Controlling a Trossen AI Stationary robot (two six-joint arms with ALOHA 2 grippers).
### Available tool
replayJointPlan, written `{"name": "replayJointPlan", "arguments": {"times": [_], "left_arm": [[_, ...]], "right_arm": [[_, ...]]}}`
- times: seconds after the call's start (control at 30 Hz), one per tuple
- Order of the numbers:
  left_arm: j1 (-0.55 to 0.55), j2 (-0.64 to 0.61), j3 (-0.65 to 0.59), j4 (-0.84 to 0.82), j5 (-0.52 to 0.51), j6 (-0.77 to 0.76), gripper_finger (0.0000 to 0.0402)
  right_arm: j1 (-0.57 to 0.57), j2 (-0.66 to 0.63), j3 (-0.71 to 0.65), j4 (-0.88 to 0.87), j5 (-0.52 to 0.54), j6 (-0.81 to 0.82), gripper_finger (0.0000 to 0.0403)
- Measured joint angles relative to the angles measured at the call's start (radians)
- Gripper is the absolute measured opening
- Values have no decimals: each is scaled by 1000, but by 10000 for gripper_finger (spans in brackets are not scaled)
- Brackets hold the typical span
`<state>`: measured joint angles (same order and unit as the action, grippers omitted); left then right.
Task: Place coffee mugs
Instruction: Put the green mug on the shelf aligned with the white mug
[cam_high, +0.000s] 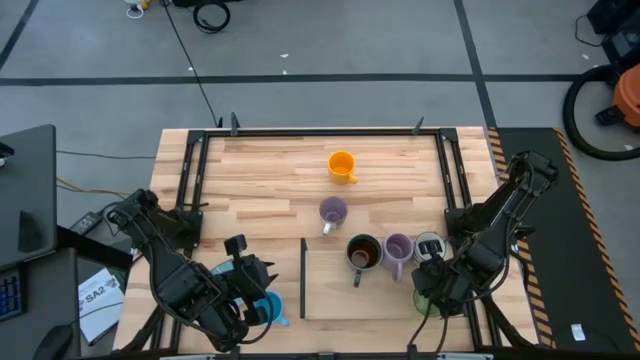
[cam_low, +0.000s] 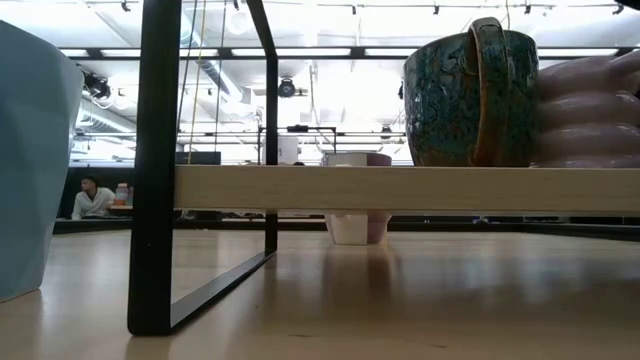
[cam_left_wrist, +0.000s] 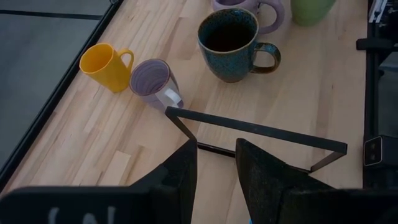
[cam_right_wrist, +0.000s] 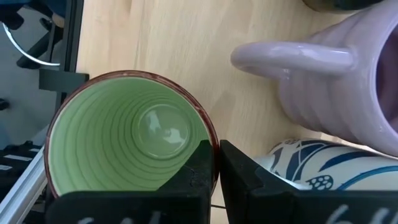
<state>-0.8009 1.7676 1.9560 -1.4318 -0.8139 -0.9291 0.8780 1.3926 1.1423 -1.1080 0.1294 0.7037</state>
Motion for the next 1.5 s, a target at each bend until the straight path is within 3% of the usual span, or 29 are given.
{"name": "replayJointPlan", "arguments": {"times": [0.67,1.1,1.5], "left_arm": [[0,0,0,8,0,0,116],[0,0,0,7,0,0,116],[0,0,0,7,0,0,116]], "right_arm": [[0,2,-2,-9,-4,-7,50],[-3,2,-2,-8,-3,26,107],[-3,2,-2,41,3,-59,113]]}}
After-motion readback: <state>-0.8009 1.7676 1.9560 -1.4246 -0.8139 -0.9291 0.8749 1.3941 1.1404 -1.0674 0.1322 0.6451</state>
